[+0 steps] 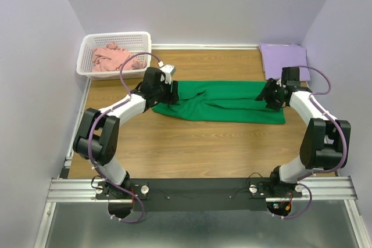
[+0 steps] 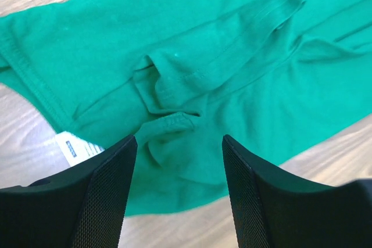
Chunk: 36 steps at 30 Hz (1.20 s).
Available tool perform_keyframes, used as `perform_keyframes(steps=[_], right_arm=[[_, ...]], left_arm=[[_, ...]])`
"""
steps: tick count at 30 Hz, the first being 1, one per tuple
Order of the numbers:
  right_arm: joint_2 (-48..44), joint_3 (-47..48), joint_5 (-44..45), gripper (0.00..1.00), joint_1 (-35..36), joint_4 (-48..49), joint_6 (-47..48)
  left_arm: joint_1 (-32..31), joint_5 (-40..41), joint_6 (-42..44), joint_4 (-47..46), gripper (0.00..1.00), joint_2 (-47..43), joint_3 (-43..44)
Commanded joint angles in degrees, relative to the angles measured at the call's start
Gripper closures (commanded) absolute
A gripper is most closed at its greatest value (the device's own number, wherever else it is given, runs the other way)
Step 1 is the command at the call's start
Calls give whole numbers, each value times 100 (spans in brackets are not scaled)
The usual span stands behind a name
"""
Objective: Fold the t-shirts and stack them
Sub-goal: Fold the tshirt
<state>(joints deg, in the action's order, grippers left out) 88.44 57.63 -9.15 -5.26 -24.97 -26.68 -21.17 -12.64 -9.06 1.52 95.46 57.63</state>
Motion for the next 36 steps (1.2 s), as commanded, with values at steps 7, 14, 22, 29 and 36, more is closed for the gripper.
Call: perform_keyframes(steps=[7,14,22,29,36], right_arm=[[234,319,423,34,-10,-87,48],[288,258,212,34,-10,-87,119],[182,-102,695,37,-10,-87,-66],[322,-164,880,37,-10,-69,-189],[463,-304,1029,38,-10,71,-250]], left_arm=[[-36,851,-1159,832,29,-309,399],[191,1220,-1730,1017,34,-414,39],[315,1528,-2670,1447,48,-458,-190],[306,1466,-2996,1763,52,-230,-6],[245,1493,-3005,1878,70,192,258]])
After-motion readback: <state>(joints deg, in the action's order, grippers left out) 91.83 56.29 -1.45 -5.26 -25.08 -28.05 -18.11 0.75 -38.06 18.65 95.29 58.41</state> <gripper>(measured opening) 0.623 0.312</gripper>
